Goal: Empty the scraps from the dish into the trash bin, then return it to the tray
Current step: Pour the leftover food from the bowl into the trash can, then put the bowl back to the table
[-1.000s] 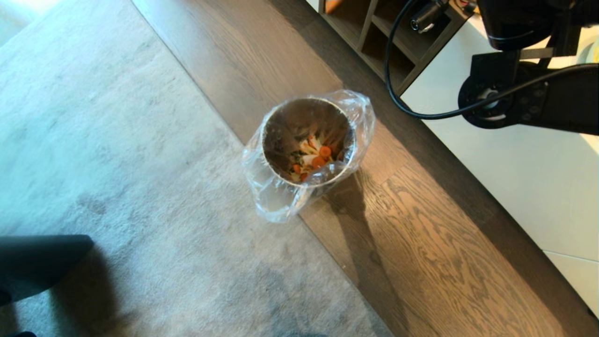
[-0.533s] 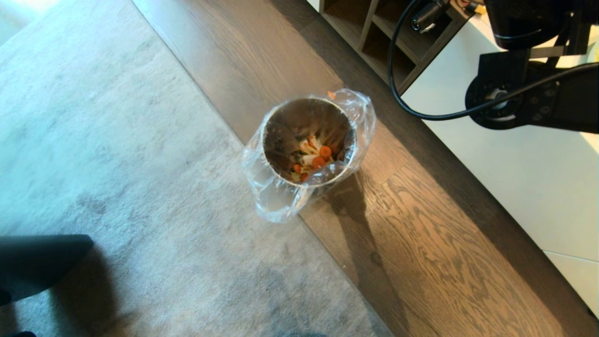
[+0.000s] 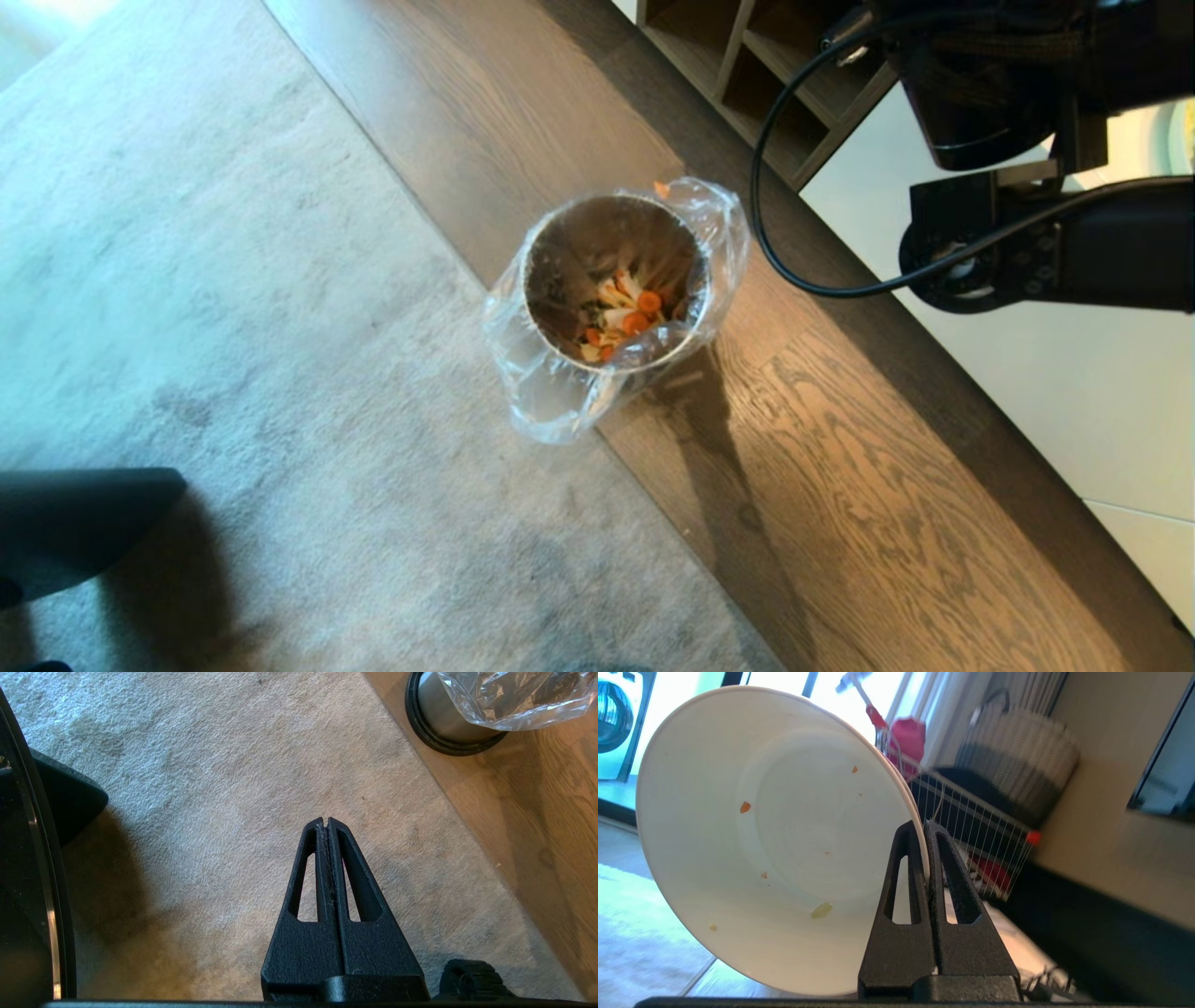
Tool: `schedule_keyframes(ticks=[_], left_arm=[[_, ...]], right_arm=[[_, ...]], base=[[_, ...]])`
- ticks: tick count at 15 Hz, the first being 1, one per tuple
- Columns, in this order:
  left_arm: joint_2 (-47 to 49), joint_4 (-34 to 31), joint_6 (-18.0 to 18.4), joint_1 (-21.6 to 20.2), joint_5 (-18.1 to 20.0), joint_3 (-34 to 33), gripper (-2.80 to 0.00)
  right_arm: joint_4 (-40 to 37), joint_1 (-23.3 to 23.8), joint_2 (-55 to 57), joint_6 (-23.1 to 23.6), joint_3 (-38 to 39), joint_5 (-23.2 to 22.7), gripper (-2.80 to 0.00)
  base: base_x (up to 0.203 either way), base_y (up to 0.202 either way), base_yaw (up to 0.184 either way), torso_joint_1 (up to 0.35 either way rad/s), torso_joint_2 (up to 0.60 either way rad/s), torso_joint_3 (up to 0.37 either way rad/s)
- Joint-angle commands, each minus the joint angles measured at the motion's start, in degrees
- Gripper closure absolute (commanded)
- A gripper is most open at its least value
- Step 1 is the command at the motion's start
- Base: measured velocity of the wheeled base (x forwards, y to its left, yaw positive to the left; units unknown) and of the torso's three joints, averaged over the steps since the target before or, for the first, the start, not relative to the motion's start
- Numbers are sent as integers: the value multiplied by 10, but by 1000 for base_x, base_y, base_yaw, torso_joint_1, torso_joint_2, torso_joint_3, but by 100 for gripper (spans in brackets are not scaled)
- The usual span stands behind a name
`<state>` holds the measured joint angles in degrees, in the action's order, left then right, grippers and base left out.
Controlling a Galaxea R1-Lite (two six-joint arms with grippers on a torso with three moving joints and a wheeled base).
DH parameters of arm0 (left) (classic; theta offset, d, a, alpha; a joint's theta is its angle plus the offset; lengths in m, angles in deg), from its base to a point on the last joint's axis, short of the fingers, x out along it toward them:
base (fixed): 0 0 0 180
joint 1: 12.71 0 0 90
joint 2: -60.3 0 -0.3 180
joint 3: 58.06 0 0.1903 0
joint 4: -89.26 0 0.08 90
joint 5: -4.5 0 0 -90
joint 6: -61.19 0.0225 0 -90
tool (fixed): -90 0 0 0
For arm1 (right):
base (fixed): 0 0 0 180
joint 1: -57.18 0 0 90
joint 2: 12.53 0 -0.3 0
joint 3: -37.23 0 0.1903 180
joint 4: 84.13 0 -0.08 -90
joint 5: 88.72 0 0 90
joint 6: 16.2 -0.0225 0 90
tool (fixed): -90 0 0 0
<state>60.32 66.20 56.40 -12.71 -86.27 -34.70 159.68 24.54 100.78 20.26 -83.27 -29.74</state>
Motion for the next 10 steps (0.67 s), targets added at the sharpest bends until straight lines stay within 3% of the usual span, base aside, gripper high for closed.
schedule_keyframes(ticks=[1, 6, 10], left_arm=[[0, 0, 0, 0, 0, 0, 0], [0, 0, 0, 0, 0, 0, 0], [0, 0, 0, 0, 0, 0, 0]], right_arm=[[17, 19, 1, -12, 63, 15, 0], [18, 80, -25, -72, 249, 161, 0], [13, 157, -53, -113, 340, 190, 0]], base=[[0, 0, 0, 0, 0, 0], [0, 0, 0, 0, 0, 0], [0, 0, 0, 0, 0, 0]])
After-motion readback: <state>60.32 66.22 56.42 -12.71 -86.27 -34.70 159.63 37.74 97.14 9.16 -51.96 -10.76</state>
